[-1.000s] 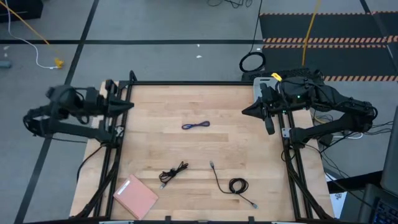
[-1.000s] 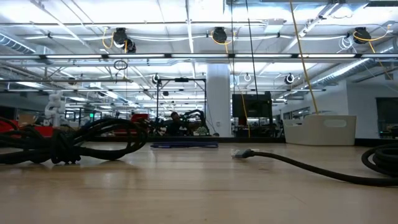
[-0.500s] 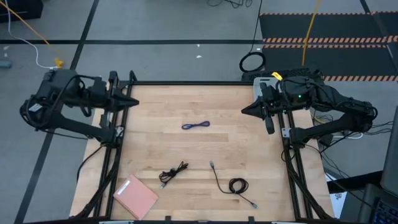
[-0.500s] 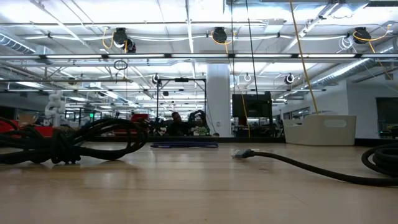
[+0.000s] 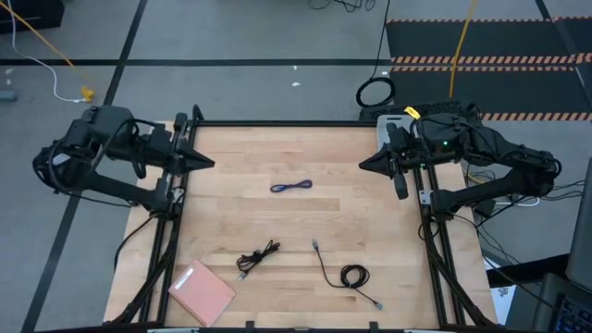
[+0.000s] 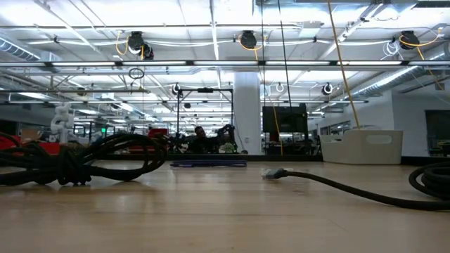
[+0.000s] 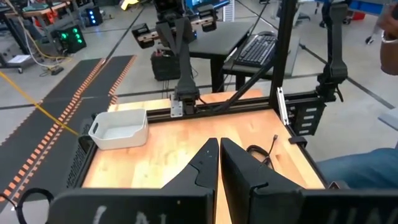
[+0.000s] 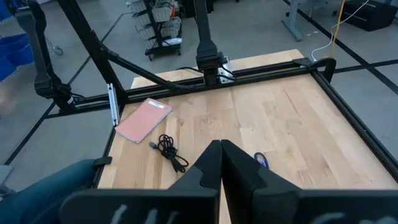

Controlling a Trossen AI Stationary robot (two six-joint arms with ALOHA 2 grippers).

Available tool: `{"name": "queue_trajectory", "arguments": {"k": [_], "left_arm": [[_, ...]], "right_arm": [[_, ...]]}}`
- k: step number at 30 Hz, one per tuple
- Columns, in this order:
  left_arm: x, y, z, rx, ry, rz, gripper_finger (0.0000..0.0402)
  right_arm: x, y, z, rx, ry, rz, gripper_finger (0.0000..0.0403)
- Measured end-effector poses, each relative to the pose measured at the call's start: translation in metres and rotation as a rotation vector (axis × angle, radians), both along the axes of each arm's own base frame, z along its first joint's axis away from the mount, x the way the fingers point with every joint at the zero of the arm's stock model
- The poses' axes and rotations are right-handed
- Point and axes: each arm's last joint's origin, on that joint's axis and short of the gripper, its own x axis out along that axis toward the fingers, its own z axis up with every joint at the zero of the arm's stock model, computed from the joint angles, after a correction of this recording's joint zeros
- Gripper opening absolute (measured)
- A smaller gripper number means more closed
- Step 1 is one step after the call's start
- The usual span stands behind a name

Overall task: Pick and place USB-C Cables
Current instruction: Put the right black charger cable into the white bin

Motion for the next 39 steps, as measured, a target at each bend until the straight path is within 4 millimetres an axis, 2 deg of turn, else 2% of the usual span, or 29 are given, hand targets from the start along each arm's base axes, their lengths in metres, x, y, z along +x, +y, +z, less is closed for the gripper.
{"name": "queue_trajectory", "arguments": {"k": [8,13,29,39], "left_arm": [[0.014,0.0,-0.004,-0.001,0.039,0.001,0.0021],[0.023,-0.001,-0.007,-0.001,0.065,0.001,0.0021],[0.041,-0.001,-0.014,0.005,0.113,0.0,0.0021],[0.048,-0.001,-0.017,0.008,0.133,0.0,0.0021]], "right_arm": [[0.007,0.0,-0.011,0.032,0.096,-0.006,0.0],[0.016,0.007,-0.019,0.04,0.169,0.029,0.0],[0.044,0.055,-0.051,0.017,0.443,0.22,0.0],[0.065,0.088,-0.047,-0.172,0.753,0.214,0.0]]}}
